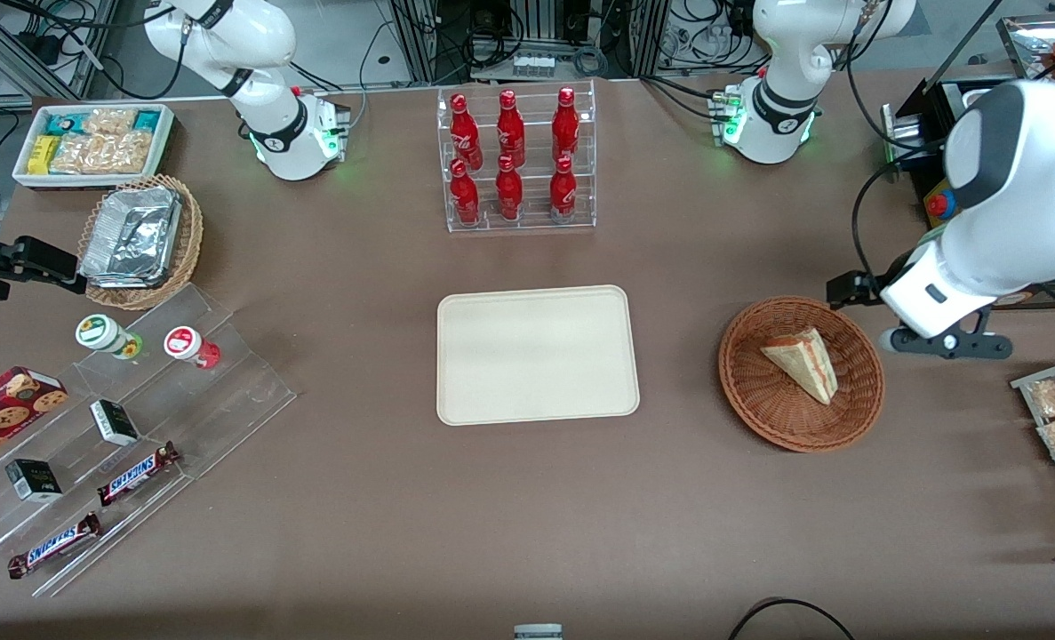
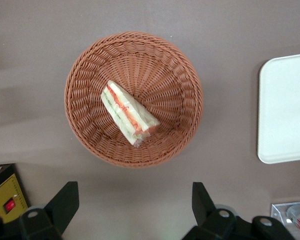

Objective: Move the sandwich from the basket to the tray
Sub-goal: 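Move the left gripper over the wrapped sandwich in the wicker basket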

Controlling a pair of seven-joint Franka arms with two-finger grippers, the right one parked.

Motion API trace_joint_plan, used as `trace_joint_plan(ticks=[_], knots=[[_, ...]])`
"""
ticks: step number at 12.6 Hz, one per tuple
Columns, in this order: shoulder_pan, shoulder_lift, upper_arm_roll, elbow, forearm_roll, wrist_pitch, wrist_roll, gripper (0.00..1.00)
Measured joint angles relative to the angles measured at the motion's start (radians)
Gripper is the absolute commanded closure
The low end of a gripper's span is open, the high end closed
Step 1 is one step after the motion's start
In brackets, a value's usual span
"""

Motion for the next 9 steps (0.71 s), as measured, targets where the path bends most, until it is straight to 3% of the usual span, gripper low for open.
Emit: trace_joint_plan(ticks=[5, 9], knots=[[0.018, 0.0, 0.007, -0.14, 0.0, 0.165, -0.022, 0.0], [0.026, 0.0, 0.008, -0.22, 0.0, 0.257, -0.253, 0.0]])
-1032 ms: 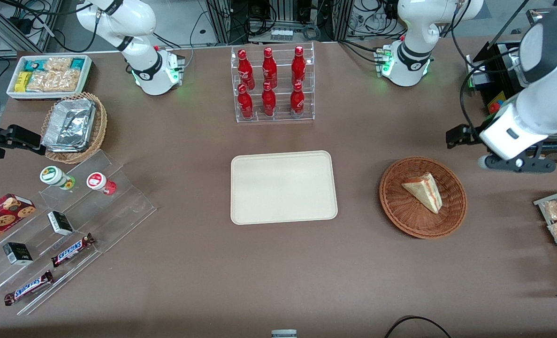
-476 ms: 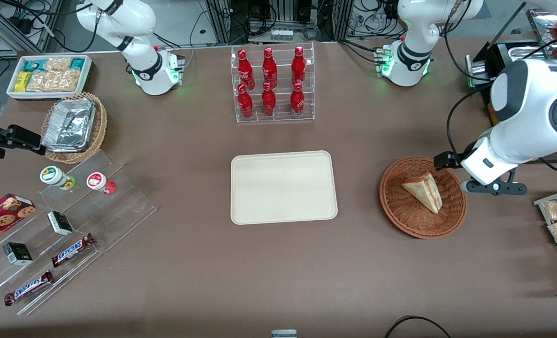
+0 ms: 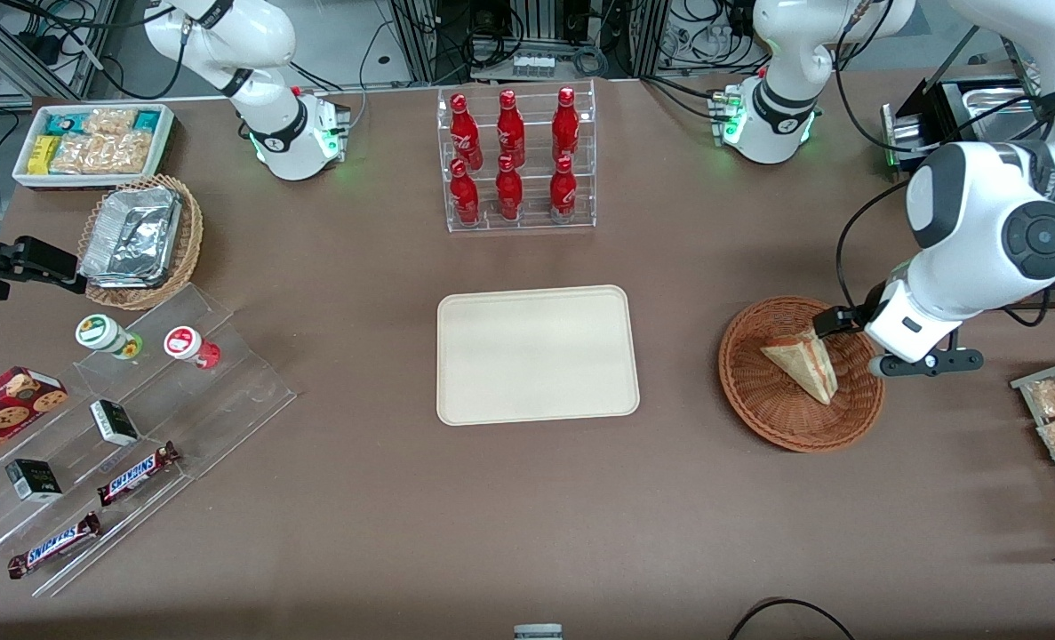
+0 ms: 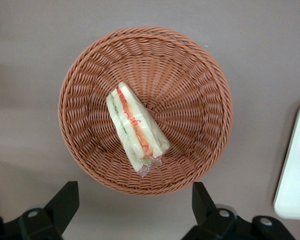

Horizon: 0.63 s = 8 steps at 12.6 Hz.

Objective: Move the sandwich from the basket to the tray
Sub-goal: 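Move the left gripper over the wrapped sandwich in the wicker basket, then lower the left gripper and close it on the sandwich's crust edge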

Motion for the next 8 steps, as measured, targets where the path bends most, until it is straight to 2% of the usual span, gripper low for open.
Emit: trace_joint_plan(ticks=[3, 8], knots=[[0.0, 0.005, -0.001, -0.025, 0.0, 0.035, -0.292, 0.0], [0.0, 0.029, -0.002, -0.08, -0.001, 0.133, -0.407, 0.0]])
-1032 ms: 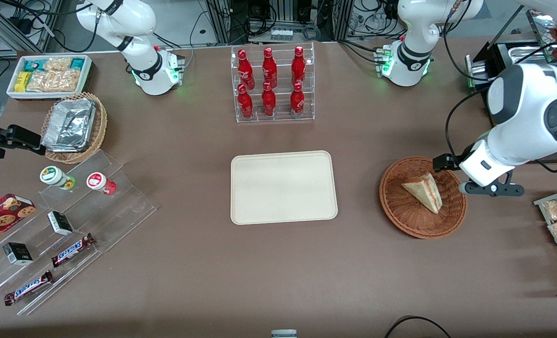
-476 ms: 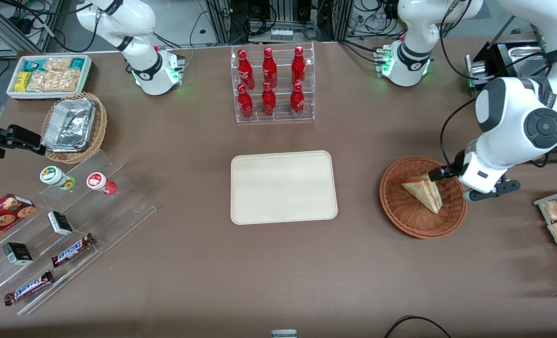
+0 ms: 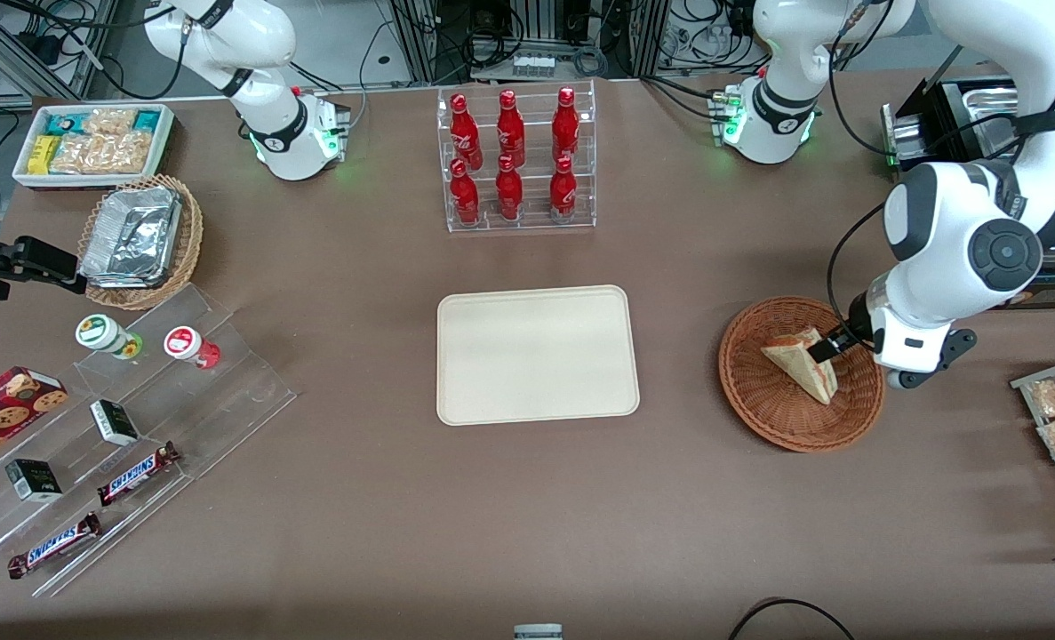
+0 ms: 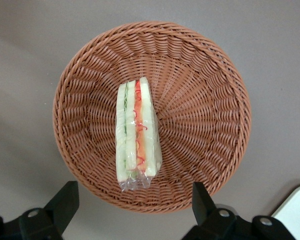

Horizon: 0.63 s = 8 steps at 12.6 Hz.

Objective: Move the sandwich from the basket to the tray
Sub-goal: 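Lower the left gripper and close it on the sandwich's crust edge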

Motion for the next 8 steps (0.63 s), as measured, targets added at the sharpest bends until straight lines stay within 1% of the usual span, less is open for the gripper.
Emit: trace_joint_plan(ticks=[5, 8], knots=[[0.0, 0.015, 0.0, -0.112, 0.0, 0.163, -0.089, 0.0], [0.0, 0.045, 0.0, -0.133, 0.0, 0.206, -0.112, 0.0]])
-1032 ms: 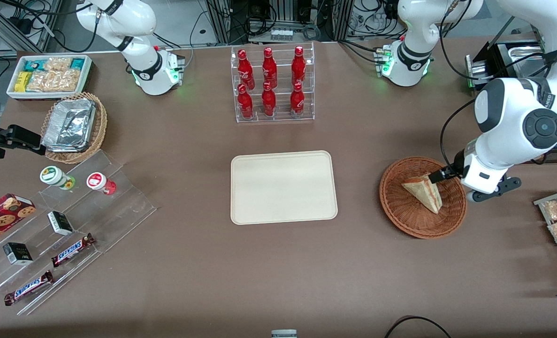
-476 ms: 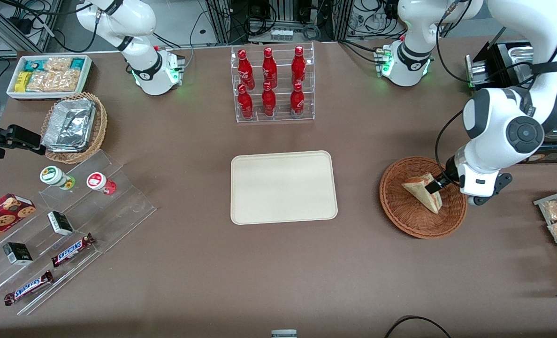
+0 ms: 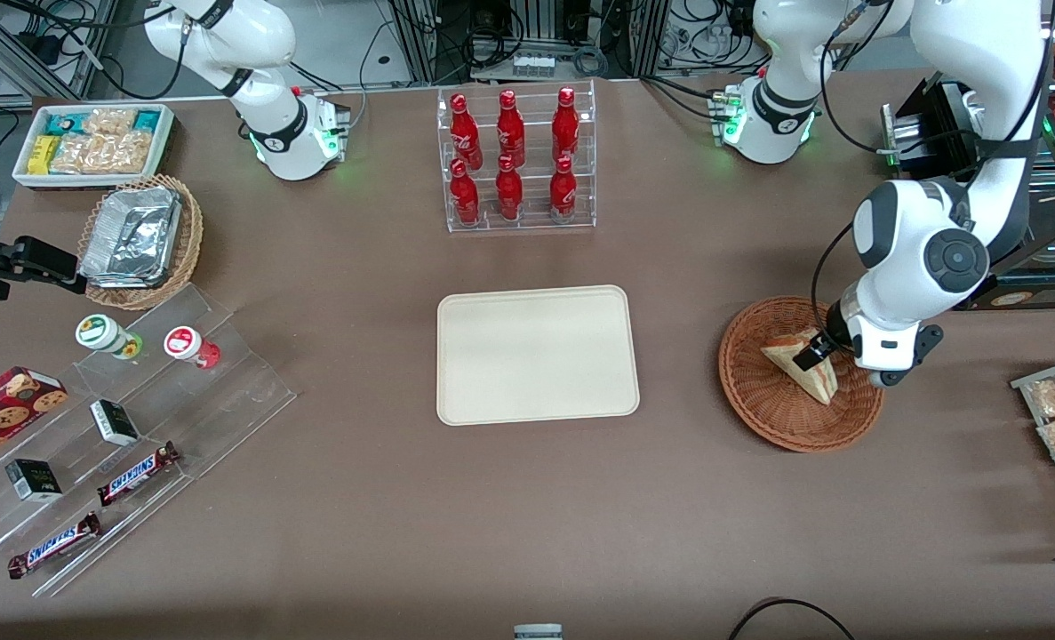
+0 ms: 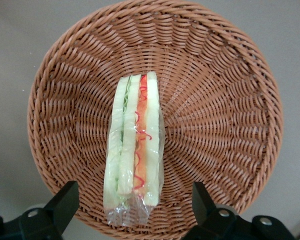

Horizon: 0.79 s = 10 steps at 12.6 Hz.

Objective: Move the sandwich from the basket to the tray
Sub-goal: 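Lower the left gripper and close it on the sandwich's crust edge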

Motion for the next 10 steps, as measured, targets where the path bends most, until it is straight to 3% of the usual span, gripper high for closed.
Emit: trace_joint_plan(ticks=[5, 6, 7, 8, 9, 10], knots=[[0.0, 0.048, 0.0, -0.029, 0.0, 0.091, -0.015, 0.03], [0.0, 0.055, 0.0, -0.034, 0.0, 0.098, -0.015, 0.24], [0.0, 0.059, 0.0, -0.038, 0.0, 0.103, -0.017, 0.54], [0.0, 0.06, 0.0, -0.041, 0.0, 0.104, -0.021, 0.75], [0.0, 0.06, 0.0, -0.042, 0.0, 0.104, -0.023, 0.92], [0.0, 0.06, 0.0, -0.044, 0.0, 0.104, -0.023, 1.0]])
